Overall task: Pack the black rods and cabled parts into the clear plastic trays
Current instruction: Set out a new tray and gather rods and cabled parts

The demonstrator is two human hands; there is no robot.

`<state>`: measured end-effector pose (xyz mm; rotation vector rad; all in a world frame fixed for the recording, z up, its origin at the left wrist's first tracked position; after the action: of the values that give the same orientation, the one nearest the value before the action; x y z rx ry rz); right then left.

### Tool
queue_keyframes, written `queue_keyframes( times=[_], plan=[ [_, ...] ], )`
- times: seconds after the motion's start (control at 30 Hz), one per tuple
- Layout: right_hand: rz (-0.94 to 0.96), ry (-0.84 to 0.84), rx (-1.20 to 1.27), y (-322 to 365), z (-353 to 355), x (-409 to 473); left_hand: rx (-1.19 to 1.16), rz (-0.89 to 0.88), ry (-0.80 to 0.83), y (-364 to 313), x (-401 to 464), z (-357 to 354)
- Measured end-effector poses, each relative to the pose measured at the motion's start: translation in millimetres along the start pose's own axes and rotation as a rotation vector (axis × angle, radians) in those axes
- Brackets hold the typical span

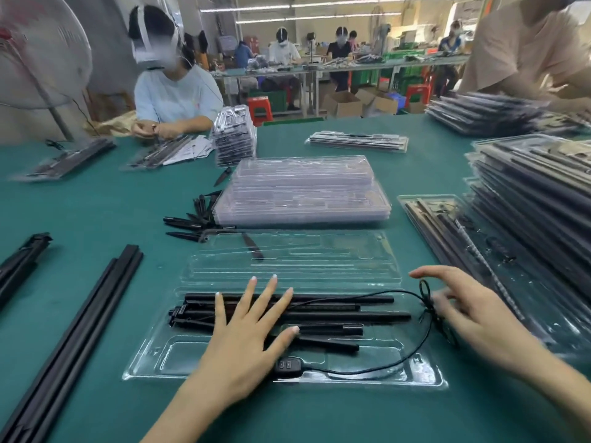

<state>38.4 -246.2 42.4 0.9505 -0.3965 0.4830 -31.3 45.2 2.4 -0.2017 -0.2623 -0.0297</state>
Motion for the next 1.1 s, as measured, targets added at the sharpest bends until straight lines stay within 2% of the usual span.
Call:
queue_keyframes(
  times=[0.1,0.2,0.37,0.5,0.63,0.73,0.87,1.0,1.1],
  plan=[
    [0.216,0.161,-0.225,0.7,1.1,-5.9,-0.009,-0.027,-0.017,1.2,-1.8,0.6],
    [0.529,0.194,-0.449,2.2,-1.5,-7.7,-0.034,-0.042,-0.011,1.1,-3.4,0.6],
    [0.649,0.12,-0.445,6.4,13.0,-1.5,0.01,-0.061,0.037,3.4,-4.6,-1.0],
    [0.554,0.037,-0.263,20.1,26.5,4.9,-0.009,-0.039,0.05,0.4,-8.7,1.4],
    [0.306,0.024,0.104,25.3,20.3,-4.8,-0.016,-0.054,0.063,-2.5,-8.2,1.6],
    [0.146,-0.117,0.265,29.1,16.3,-6.3,-0.018,-0.074,0.063,-4.5,-7.3,2.2],
    [0.022,-0.095,0.199,34.6,5.5,1.0,-0.013,-0.078,0.066,-4.7,-7.9,2.5],
    [-0.072,-0.01,0.28,25.5,9.8,1.5,0.001,-0.069,0.071,-4.2,-8.7,1.0],
    [0.091,-0.037,0.007,26.7,15.7,4.6,0.019,-0.069,0.076,-3.2,-9.5,-0.7]
  ],
)
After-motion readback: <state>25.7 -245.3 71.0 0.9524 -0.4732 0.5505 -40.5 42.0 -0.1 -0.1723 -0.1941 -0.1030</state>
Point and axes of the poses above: each hand's wrist, its own x-axis towards the middle knuckle, its own z-axis out of the back of the hand, y = z × x, the point moved 6 cm from there along x, towards the middle knuckle, and after that the axes turned 15 degrees about -y, right-handed, at the moved point
